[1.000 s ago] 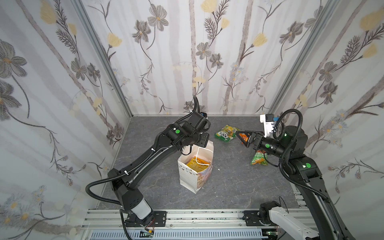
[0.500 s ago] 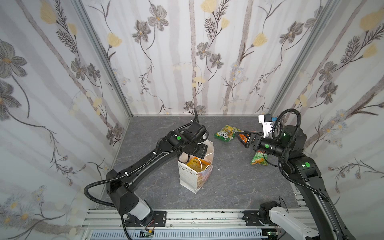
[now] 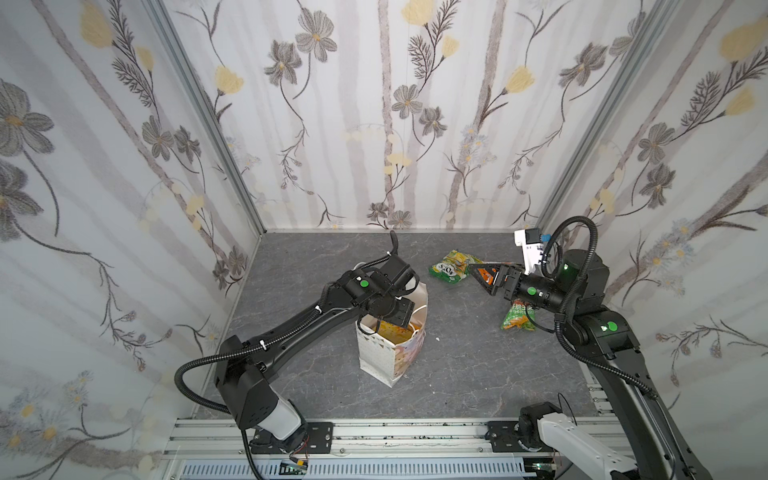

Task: Take the snacks out of the paper bag
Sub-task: 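Lower the left gripper into the bag while the right gripper moves back toward it, then push the left gripper down onto the yellow corn chip packet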

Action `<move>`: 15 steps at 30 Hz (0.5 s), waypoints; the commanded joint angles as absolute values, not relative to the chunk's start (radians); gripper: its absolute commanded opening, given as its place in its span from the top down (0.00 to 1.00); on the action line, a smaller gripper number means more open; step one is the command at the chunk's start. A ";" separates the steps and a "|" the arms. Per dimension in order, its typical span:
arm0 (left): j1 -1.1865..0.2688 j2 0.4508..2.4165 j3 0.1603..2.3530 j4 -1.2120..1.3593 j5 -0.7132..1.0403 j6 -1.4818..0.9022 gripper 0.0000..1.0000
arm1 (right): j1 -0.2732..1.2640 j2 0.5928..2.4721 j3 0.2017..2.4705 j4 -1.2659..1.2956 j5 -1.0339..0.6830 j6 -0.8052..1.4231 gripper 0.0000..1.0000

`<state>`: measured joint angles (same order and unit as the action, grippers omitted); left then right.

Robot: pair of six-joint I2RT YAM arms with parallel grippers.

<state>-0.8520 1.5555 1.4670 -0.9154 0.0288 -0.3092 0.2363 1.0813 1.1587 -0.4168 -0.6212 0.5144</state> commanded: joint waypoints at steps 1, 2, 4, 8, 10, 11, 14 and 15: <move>-0.852 1.566 1.460 -0.898 0.002 -0.318 0.34 | 0.238 1.084 1.164 -0.425 -0.613 0.503 0.01; -0.851 1.571 1.460 -0.896 0.005 -0.319 0.34 | 0.238 1.084 1.164 -0.428 -0.609 0.502 0.01; -0.851 1.581 1.441 -0.893 0.008 -0.322 0.34 | 0.238 1.084 1.162 -0.428 -0.608 0.504 0.01; -0.851 1.585 1.403 -0.869 0.009 -0.319 0.34 | 0.238 1.084 1.163 -0.427 -0.609 0.506 0.01; -0.851 1.591 1.400 -0.873 0.011 -0.316 0.34 | 0.238 1.084 1.164 -0.426 -0.609 0.506 0.01; -0.851 1.597 1.402 -0.877 0.008 -0.315 0.35 | 0.238 1.085 1.163 -0.425 -0.610 0.506 0.01; -0.852 1.615 1.405 -0.878 0.002 -0.316 0.34 | 0.239 1.086 1.163 -0.425 -0.614 0.504 0.01; -0.852 1.619 1.404 -0.874 0.002 -0.316 0.34 | 0.239 1.086 1.163 -0.425 -0.617 0.504 0.01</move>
